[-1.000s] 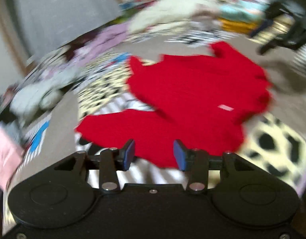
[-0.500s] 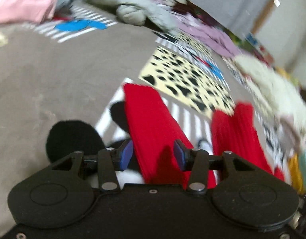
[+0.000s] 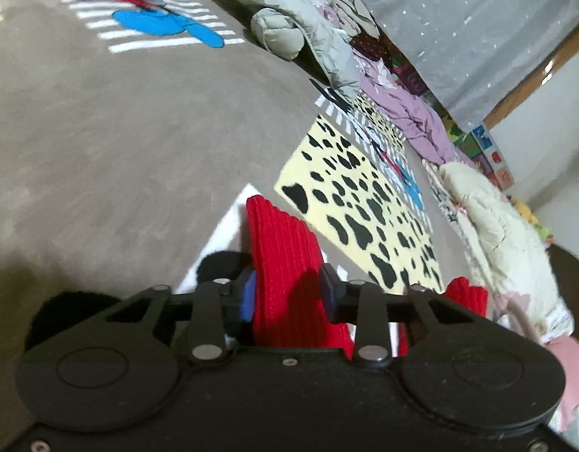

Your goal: Fold clothes

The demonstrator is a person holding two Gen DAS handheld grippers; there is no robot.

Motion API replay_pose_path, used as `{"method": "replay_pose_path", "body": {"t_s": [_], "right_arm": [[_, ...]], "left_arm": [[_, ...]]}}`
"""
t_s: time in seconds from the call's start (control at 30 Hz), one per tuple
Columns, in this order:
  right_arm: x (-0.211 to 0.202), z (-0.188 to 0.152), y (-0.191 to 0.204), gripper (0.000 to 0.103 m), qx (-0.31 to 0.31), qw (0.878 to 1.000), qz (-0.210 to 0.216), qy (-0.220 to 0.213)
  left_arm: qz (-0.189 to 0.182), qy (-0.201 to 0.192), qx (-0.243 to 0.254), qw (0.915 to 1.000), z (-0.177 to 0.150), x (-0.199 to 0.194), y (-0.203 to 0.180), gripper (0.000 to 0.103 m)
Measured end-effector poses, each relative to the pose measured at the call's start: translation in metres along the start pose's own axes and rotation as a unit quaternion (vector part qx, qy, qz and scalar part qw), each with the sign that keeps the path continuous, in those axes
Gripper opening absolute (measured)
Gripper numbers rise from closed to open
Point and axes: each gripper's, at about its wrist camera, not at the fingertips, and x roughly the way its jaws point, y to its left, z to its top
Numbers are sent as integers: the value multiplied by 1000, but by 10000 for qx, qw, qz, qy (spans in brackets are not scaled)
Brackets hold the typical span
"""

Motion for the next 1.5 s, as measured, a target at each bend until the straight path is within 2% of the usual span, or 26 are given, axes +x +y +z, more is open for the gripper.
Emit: {"method": "replay_pose_path", "body": {"t_s": [0.03,0.1,0.27,0.37,0.53,0.67,0.83,0.9,0.97,1.0,1.03,1.1,1.23,1.3,1.33,1.43,1.5], "right_arm": [[0,1,-1,49,40,10000,41,-1],[1,3,-3,49,116,9999,121,-1],[3,4,-5,50,123,9997,213,1],[1,2,-2,50,20,9999,171,-20],[1,0,2,51,-156,9998,99,-52],[-1,-2,4,52,-281,9996,47,-72],[-2,-2,5,52,-330,9994,20,-80],[-2,-2,5,52,-350,9994,8,-80],[-2,-3,5,52,-357,9993,5,-80],[0,-3,5,52,-353,9993,9,-85],[1,-4,5,52,-349,9994,11,-88],[1,-4,6,52,-348,9994,13,-80],[1,-4,7,53,-355,9993,20,-65],[0,-4,7,53,-332,9994,29,-58],[0,-4,7,53,-317,9995,34,-57],[-1,-3,5,52,-252,9997,44,-62],[-2,-3,3,52,-215,9997,60,-67]], "left_arm": [[62,-12,88,9999,-1,1,-3,6],[14,-129,226,9997,-2,-5,-5,6],[-119,-701,357,9968,6,-45,-8,6],[-15,-1065,382,9936,5,-77,-3,6],[678,-1443,38,9872,0,-124,25,6],[999,-1522,-381,9825,-11,-150,55,6],[1226,-1575,-538,9784,-21,-161,71,6],[1492,-1446,-589,9764,-21,-155,76,6],[1863,-1289,-613,9721,-20,-147,79,8],[2156,-1241,-516,9672,-21,-144,79,13],[2293,-1245,-434,9644,-21,-144,80,17],[2442,-1358,-444,9592,-20,-147,80,25],[2904,-1778,-185,9401,-18,-158,68,28],[2833,-1991,-118,9381,-17,-164,56,28],[2722,-2071,-113,9396,-16,-165,49,28],[2238,-2109,-16,9515,-18,-161,26,33],[2071,-2027,168,9569,-25,-151,12,34]]}}
